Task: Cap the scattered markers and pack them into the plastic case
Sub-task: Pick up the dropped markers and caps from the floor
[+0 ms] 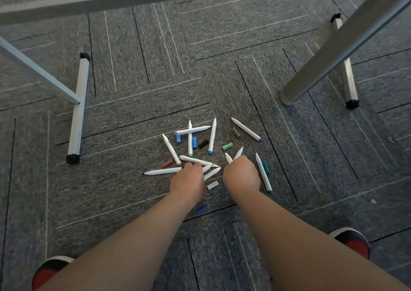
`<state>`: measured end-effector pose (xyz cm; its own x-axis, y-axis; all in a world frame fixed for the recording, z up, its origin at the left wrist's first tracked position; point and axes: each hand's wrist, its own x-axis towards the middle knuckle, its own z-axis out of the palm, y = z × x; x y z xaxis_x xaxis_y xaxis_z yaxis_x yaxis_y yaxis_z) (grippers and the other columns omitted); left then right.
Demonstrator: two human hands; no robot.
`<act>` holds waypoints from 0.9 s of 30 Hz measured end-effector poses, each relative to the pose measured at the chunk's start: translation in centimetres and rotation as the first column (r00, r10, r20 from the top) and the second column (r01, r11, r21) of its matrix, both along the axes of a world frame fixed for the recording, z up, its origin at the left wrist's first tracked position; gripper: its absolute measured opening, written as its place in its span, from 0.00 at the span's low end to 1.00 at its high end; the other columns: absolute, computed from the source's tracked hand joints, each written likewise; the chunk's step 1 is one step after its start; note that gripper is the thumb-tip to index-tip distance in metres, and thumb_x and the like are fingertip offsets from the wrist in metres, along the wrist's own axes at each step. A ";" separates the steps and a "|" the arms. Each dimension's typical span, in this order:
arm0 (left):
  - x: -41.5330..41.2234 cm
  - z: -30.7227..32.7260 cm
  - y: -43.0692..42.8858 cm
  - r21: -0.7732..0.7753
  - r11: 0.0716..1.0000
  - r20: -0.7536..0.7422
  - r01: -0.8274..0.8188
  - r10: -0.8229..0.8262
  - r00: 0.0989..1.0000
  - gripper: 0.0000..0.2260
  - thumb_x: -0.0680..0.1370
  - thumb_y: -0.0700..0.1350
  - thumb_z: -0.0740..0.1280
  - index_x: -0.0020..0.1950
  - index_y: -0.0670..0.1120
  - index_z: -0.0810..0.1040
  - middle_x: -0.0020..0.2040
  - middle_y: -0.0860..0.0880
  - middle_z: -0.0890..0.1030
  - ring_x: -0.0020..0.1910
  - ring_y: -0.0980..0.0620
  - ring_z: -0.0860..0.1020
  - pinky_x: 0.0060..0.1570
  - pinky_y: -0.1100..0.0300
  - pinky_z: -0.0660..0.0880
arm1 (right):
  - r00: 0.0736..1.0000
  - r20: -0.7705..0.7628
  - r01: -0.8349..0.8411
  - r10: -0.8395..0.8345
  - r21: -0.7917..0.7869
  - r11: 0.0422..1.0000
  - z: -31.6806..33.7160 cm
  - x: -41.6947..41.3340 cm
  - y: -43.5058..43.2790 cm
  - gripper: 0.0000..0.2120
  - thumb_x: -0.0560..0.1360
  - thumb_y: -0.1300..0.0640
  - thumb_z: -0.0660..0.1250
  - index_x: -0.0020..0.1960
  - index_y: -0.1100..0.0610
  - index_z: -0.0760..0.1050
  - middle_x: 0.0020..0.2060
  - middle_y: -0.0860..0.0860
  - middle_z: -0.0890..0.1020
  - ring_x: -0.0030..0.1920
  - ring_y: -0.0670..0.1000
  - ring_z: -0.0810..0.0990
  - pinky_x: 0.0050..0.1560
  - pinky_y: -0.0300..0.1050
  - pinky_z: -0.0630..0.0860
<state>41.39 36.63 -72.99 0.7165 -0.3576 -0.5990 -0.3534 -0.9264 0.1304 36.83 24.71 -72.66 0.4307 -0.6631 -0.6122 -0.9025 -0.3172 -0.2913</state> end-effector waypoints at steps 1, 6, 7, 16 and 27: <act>0.0 -0.1 -0.1 0.012 1.000 0.006 0.016 -0.017 1.000 0.13 0.79 0.40 0.64 0.63 0.45 0.72 0.58 0.45 0.74 0.56 0.42 0.77 0.48 0.49 0.74 | 1.000 -0.004 -0.014 0.014 -0.018 1.000 -0.1 0.1 -0.2 0.05 0.79 0.56 0.63 0.50 0.57 0.75 0.44 0.52 0.82 0.40 0.54 0.79 0.35 0.43 0.71; 0.3 0.0 -0.4 0.017 0.999 -0.020 -0.047 0.047 0.999 0.11 0.78 0.43 0.65 0.60 0.45 0.75 0.54 0.46 0.75 0.52 0.43 0.78 0.42 0.52 0.72 | 0.992 -0.070 -0.113 0.108 -0.080 0.990 -0.3 0.7 -0.6 0.06 0.79 0.58 0.63 0.43 0.57 0.72 0.37 0.52 0.79 0.36 0.53 0.77 0.34 0.42 0.71; 0.4 0.1 -0.4 -0.009 0.996 -0.030 -0.090 0.090 0.995 0.11 0.78 0.45 0.65 0.59 0.45 0.75 0.53 0.46 0.76 0.51 0.43 0.78 0.41 0.52 0.73 | 0.990 -0.079 -0.125 0.118 -0.085 0.989 -0.3 0.9 -0.6 0.06 0.79 0.59 0.63 0.43 0.56 0.72 0.36 0.51 0.77 0.36 0.53 0.76 0.34 0.42 0.71; 1.5 2.5 -0.6 -0.136 0.975 -0.036 -0.177 0.173 0.984 0.06 0.80 0.49 0.57 0.52 0.49 0.71 0.45 0.49 0.77 0.45 0.44 0.77 0.39 0.53 0.72 | 0.999 -0.034 -0.009 0.012 0.065 0.998 0.5 1.9 -1.5 0.08 0.77 0.56 0.61 0.41 0.58 0.74 0.32 0.51 0.75 0.31 0.51 0.73 0.31 0.41 0.67; -1.0 4.0 -6.7 -0.063 0.964 -0.152 -0.259 0.247 0.957 0.09 0.82 0.42 0.57 0.60 0.42 0.72 0.56 0.43 0.78 0.49 0.44 0.77 0.41 0.54 0.69 | 0.992 0.026 -0.122 0.125 -0.092 0.988 2.1 -2.7 -6.6 0.07 0.80 0.59 0.60 0.55 0.60 0.74 0.50 0.55 0.80 0.45 0.56 0.79 0.39 0.46 0.72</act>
